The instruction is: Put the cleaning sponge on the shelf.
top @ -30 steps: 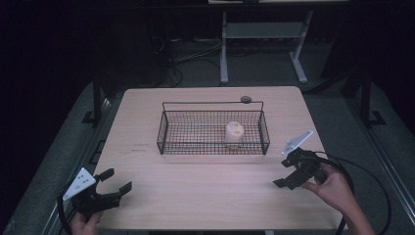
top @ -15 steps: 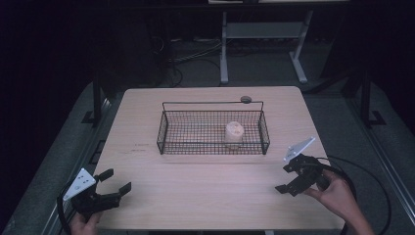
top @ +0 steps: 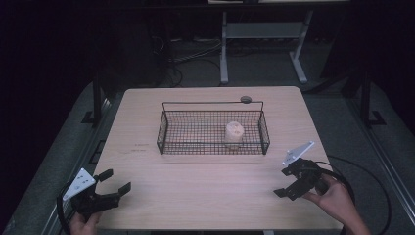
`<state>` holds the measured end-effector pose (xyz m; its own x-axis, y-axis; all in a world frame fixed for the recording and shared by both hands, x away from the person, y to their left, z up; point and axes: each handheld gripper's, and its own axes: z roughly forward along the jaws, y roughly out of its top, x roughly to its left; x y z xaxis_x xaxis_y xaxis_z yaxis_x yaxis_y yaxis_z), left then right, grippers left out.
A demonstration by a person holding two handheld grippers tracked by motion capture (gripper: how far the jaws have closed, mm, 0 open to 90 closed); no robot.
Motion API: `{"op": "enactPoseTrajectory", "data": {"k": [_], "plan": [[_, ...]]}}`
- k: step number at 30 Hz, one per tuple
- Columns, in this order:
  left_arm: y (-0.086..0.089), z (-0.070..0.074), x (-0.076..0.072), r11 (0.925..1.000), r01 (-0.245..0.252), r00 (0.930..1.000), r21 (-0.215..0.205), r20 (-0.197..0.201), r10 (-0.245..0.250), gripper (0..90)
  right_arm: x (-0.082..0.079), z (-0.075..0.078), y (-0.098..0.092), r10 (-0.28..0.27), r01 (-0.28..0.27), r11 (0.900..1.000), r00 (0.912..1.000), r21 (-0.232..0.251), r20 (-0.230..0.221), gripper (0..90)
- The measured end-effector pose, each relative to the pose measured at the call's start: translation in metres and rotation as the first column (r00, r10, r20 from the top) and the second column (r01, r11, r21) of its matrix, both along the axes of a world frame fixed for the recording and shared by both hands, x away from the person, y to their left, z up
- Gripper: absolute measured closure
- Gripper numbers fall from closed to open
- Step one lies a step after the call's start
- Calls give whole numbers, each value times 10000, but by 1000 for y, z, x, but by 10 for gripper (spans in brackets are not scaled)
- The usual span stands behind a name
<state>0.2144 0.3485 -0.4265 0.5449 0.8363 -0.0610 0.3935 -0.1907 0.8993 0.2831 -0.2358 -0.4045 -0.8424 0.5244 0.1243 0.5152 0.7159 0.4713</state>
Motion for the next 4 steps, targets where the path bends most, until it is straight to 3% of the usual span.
{"op": "enactPoseTrajectory", "data": {"k": [4], "plan": [[-2,-1,1,10000,59,10000,37,-25,-58,138,-4,4,1,104,-105,9999,9999,87,58,172]]}}
